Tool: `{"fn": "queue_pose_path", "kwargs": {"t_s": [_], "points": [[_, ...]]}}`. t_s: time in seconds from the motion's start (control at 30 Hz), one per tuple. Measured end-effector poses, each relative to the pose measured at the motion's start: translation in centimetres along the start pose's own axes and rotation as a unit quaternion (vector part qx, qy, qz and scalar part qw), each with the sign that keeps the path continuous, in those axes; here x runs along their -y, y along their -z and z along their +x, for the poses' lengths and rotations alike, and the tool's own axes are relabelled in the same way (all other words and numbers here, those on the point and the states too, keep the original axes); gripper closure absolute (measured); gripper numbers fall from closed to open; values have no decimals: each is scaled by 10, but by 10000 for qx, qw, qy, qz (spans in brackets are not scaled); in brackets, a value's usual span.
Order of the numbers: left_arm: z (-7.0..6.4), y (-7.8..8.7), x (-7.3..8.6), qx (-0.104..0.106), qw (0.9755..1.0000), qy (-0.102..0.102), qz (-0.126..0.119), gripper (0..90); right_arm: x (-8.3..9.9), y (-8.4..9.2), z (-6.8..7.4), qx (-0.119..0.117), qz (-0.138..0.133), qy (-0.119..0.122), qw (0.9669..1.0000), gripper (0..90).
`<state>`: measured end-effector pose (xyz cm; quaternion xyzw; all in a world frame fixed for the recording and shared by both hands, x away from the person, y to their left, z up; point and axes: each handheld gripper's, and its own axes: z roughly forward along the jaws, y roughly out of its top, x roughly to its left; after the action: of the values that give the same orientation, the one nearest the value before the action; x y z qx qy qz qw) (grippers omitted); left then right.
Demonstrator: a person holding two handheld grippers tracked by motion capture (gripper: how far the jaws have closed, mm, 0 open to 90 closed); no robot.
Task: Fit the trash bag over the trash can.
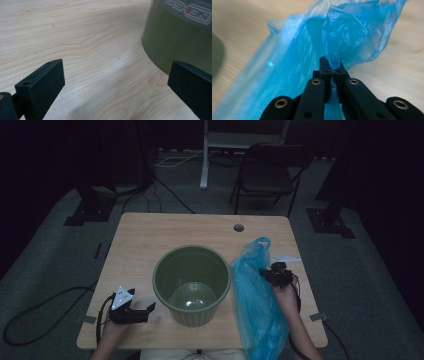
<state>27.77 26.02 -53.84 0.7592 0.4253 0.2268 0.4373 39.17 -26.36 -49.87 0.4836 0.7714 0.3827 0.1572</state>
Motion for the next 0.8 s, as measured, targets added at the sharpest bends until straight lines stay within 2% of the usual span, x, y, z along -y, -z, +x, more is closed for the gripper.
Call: {"fn": "queue_pose_path", "kwargs": {"t_s": [0.03,0.07,0.13,0.23,0.27,0.3,0.43,0.47,0.53,0.6,0.67,0.7,0.73,0.77,0.8], "points": [[0,0,0,0,10000,0,0,15,-2,6,0,-50,-112,-57,9999,900],[0,0,-1,-31,10000,7,8,15,-6,23,-1,-108,-410,-119,9990,900],[-1,0,-1,-23,10000,20,-9,15,-12,39,0,-176,-676,-161,9974,900],[-1,-1,-2,-12,10000,7,-12,15,-20,56,1,-267,-920,-159,9953,900],[-1,-1,-2,-12,10000,7,-12,15,-20,56,1,-267,-920,-159,9953,900],[-2,-1,-3,-23,10000,15,6,15,-26,68,2,-347,-1090,-181,9933,900],[-3,-3,-3,-4,10000,22,24,15,-37,93,9,-490,-1508,-130,9873,900],[-3,-3,-3,-4,10000,22,24,15,-37,93,9,-490,-1508,-130,9873,900],[-2,-6,-6,15,10000,17,29,15,-46,111,18,-521,-1761,-30,9830,900],[-2,-8,-9,18,10000,4,39,15,-54,121,22,-532,-1898,32,9804,900],[-2,-10,-12,15,10000,-66,58,15,-62,131,24,-613,-2078,45,9762,900],[-3,-11,-14,10,9999,-86,76,15,-66,135,25,-630,-2144,46,9747,900],[-3,-11,-14,10,9999,-86,76,15,-66,135,25,-630,-2144,46,9747,900],[-3,-13,-16,7,9999,-124,82,15,-75,145,27,-642,-2340,20,9701,900],[-4,-14,-18,20,9998,-173,123,15,-80,150,28,-706,-2449,-3,9670,900]]}}
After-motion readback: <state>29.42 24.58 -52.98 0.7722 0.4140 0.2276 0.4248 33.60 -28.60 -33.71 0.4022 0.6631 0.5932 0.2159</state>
